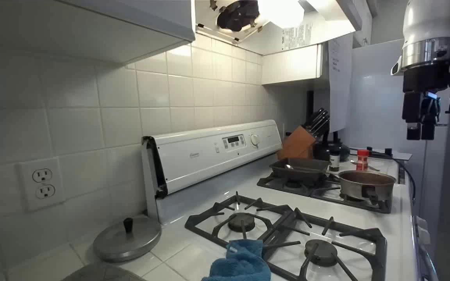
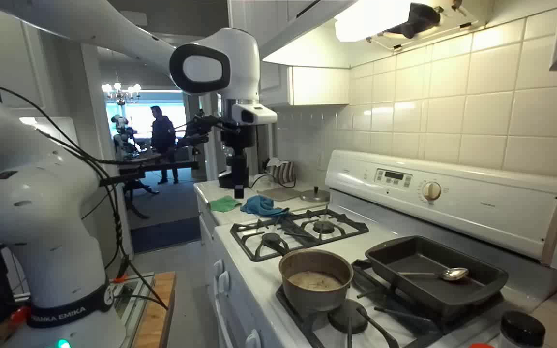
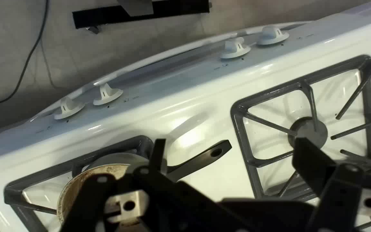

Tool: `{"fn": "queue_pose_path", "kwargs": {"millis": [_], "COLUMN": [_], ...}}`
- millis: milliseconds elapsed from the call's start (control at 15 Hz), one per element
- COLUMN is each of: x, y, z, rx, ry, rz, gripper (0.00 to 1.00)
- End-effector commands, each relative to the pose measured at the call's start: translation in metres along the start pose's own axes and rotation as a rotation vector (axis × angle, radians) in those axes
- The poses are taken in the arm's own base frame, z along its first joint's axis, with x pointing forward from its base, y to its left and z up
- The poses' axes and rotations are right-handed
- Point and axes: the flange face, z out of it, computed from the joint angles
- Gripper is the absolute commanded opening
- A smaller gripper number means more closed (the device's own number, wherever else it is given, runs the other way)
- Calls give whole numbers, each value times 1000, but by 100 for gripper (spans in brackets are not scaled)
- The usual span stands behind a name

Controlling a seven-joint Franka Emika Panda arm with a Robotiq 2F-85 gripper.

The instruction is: Pour some of the contents of the orange bottle into the pot

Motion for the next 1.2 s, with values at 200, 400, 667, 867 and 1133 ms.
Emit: {"fn": "queue_pose_path", "kwargs": {"millis": [200, 400, 667, 867, 1133], "x": [0, 0, 23, 36, 50], "y": [0, 0, -10, -17, -12], "z": [0, 0, 9, 19, 31], "rx": [0, 0, 23, 49, 63], "ry": [-1, -1, 39, 72, 97], "rz": [0, 0, 157, 256, 297], "gripper": [100, 100, 100, 100, 100]}}
